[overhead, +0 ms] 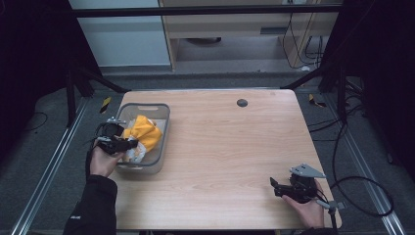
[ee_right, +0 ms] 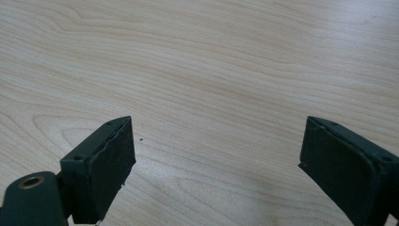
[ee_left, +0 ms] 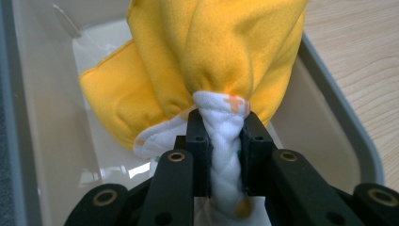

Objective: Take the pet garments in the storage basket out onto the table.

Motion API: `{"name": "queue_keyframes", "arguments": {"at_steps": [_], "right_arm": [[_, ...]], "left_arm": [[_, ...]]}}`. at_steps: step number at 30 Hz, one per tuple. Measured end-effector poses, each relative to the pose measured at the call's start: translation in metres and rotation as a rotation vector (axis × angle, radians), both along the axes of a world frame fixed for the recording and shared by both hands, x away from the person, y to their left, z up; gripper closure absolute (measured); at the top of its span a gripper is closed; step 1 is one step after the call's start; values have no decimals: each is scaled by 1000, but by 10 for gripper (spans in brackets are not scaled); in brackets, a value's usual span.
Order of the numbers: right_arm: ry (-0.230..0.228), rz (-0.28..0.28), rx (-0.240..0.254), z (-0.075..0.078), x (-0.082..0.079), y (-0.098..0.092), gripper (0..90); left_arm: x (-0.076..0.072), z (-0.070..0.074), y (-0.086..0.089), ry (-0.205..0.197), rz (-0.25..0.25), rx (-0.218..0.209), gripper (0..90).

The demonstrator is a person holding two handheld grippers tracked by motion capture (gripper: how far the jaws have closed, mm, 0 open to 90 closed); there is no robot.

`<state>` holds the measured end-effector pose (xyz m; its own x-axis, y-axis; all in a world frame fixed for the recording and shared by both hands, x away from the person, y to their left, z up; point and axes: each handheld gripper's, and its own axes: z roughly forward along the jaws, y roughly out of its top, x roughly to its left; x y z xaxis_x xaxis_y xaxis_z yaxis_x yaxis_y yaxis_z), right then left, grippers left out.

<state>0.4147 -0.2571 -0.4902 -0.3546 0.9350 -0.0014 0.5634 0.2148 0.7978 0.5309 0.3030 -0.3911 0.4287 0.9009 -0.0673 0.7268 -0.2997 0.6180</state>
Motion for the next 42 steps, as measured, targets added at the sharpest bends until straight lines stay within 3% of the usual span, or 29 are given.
{"name": "queue_keyframes", "arguments": {"at_steps": [10,21,25,36,42], "right_arm": [[-3,1,-2,0,0,0,107],[-12,1,-3,1,-1,0,108],[-20,6,2,1,-1,1,108],[-26,4,-2,2,-2,1,108],[-32,2,-3,2,-2,0,108]], "left_arm": [[-7,27,-1,-52,-19,-8,767],[-15,41,-3,-82,-43,-12,766],[-22,52,-6,-101,-84,-14,766],[-41,74,-16,-160,-135,-14,767],[-47,79,-23,-166,-170,-15,767]]}}
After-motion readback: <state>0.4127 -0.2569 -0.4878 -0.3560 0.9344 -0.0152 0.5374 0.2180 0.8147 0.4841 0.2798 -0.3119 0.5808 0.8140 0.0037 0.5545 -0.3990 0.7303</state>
